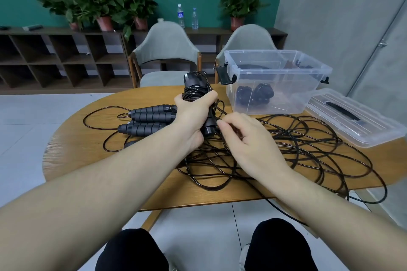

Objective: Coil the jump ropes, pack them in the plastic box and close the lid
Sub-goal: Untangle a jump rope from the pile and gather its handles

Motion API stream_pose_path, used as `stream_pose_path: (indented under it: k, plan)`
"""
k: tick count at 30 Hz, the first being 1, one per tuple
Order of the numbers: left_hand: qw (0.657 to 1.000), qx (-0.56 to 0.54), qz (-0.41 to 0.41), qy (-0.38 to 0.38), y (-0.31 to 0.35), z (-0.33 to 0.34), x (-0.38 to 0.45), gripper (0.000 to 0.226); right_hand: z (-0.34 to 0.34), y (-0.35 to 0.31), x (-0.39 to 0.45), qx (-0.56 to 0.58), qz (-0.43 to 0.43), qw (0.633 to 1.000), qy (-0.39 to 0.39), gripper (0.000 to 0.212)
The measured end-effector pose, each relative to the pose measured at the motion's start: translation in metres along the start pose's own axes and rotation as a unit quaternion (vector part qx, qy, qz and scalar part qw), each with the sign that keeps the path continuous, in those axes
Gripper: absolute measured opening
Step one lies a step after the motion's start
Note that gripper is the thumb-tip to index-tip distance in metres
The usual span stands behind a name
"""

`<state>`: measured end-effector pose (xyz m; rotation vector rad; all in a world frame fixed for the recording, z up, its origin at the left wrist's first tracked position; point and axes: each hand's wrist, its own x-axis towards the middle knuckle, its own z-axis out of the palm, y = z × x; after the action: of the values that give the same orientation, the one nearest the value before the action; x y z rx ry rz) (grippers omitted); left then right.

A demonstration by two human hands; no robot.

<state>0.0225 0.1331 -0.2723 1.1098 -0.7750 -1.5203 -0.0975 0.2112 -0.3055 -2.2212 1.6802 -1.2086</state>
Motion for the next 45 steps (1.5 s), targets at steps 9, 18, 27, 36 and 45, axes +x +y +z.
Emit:
stream_pose_path:
  k: [9, 18, 27, 36, 45]
  plan:
    - [0.989, 0.129, 0.070, 0.013, -0.016, 0.007, 0.004, 0.087, -0.007, -0.012, 0.029, 0.215, 0.170, 0.960, -0.055, 0.053]
    - [0.990, 0.100, 0.079, -0.055, -0.015, 0.025, 0.019, 0.070, -0.008, -0.017, 0.062, 0.344, 0.203, 0.916, 0.025, 0.056]
    - [0.988, 0.057, 0.122, -0.081, 0.001, 0.047, 0.028, 0.037, -0.015, 0.024, 0.088, 0.298, 0.213, 0.926, 0.096, 0.017]
    - [0.975, 0.122, 0.134, -0.132, 0.011, 0.073, 0.043, 0.052, -0.042, 0.060, 0.114, 0.408, 0.243, 0.871, 0.128, 0.018]
    - [0.984, 0.109, 0.098, -0.101, 0.044, 0.119, 0.074, 0.034, -0.076, 0.086, 0.151, 0.291, 0.245, 0.923, 0.055, 0.047]
